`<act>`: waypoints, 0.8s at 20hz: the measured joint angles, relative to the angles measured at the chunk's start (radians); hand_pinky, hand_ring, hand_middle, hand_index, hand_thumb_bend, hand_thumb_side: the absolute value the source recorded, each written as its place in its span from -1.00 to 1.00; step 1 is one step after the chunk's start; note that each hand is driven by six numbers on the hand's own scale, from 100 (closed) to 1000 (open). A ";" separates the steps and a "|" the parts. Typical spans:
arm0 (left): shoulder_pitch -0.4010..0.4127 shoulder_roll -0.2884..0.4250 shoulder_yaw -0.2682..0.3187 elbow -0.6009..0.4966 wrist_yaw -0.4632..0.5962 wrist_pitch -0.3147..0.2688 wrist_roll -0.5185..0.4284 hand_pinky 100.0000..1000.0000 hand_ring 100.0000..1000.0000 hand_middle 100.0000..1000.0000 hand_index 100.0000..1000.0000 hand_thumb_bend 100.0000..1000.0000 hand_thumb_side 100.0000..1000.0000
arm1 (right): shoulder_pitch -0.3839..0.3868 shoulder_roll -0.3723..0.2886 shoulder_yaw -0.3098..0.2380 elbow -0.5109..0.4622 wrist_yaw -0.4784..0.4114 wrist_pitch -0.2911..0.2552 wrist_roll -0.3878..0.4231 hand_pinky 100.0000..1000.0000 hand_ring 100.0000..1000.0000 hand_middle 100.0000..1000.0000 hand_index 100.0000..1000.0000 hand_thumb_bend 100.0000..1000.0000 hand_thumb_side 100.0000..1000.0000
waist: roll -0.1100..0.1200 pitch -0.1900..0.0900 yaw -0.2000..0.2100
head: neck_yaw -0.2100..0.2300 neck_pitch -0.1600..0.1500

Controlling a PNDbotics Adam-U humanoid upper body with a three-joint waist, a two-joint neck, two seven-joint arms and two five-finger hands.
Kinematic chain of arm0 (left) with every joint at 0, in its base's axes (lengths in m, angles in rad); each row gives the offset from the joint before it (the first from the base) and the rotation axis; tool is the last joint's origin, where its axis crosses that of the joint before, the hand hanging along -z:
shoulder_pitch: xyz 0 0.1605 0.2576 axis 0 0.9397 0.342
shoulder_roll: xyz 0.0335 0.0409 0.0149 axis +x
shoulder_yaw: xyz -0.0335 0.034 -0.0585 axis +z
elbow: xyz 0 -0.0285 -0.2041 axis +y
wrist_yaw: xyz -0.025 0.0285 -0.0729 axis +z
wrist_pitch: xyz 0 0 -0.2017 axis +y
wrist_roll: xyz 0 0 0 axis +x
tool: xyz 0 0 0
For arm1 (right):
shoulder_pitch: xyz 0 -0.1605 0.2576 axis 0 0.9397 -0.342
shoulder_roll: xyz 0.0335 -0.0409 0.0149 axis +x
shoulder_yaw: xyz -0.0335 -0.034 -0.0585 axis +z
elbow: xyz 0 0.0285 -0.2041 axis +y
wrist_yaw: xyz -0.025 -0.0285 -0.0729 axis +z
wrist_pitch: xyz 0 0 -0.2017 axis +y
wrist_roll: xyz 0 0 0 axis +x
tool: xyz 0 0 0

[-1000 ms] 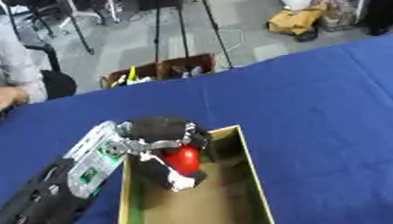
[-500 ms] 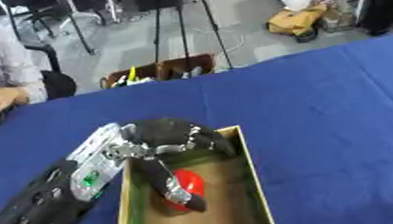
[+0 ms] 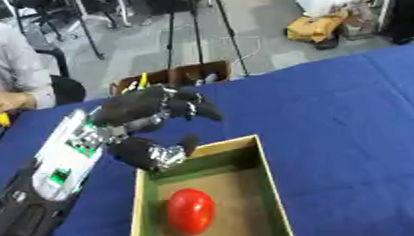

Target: Pick up objects on the table and place them in the box.

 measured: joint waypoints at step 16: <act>0.286 -0.105 0.334 -0.217 0.489 0.238 0.488 -0.15 0.25 0.17 0.72 -1.00 1.00 | 0.021 -0.001 -0.016 0.000 -0.050 -0.072 -0.052 -0.58 -0.30 -0.39 0.08 -0.78 0.41 | -0.083 0.002 0.064 | -0.017 0.008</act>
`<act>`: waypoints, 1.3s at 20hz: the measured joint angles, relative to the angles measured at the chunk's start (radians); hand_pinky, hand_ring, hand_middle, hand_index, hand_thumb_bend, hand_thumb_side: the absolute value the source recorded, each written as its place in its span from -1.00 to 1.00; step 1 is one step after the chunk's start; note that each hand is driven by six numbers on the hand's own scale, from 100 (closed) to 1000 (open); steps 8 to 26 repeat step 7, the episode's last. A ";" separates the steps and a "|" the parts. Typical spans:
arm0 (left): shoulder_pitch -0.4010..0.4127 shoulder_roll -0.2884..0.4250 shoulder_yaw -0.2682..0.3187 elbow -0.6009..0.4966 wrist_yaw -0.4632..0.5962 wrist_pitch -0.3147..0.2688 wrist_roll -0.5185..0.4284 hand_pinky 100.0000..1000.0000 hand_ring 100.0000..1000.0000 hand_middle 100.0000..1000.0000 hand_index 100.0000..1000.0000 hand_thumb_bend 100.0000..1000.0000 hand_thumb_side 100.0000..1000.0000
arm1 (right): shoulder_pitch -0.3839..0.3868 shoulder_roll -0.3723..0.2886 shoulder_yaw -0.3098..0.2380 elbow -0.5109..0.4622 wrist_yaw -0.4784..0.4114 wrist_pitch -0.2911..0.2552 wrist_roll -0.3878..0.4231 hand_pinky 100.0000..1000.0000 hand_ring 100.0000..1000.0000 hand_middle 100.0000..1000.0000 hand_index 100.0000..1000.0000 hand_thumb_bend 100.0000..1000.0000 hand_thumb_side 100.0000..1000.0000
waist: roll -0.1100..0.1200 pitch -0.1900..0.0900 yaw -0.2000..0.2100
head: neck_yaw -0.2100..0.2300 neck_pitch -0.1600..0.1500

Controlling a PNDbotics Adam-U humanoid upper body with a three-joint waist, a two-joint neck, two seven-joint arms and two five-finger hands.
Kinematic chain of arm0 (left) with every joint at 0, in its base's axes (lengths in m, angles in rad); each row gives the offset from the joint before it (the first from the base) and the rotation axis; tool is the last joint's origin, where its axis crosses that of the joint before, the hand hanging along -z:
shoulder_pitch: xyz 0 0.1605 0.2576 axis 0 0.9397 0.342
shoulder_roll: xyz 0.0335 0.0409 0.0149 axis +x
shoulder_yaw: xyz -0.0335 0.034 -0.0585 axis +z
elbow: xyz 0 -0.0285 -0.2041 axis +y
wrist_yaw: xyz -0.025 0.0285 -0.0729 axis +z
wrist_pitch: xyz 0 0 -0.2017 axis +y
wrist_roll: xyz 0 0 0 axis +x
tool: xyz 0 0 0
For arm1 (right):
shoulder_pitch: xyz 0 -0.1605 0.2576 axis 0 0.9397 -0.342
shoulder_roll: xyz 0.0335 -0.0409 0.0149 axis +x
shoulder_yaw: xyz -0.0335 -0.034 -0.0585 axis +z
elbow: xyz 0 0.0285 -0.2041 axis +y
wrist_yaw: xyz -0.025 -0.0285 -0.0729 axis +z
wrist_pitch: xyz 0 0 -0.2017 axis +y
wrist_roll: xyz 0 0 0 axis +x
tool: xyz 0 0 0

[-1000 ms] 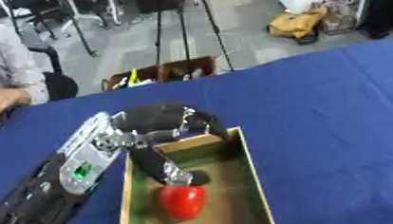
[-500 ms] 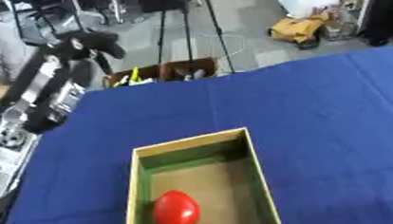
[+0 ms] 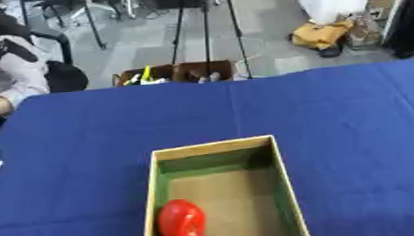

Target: Pick up objects on the table and place them in the box.

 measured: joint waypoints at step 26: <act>0.030 -0.113 0.044 -0.003 0.083 0.011 -0.099 -0.11 0.30 0.21 0.73 -0.83 0.91 | -0.001 0.000 -0.006 0.000 -0.035 -0.037 -0.009 -0.55 -0.26 -0.35 0.12 -0.83 0.49 | -0.022 0.001 0.023 | -0.005 0.004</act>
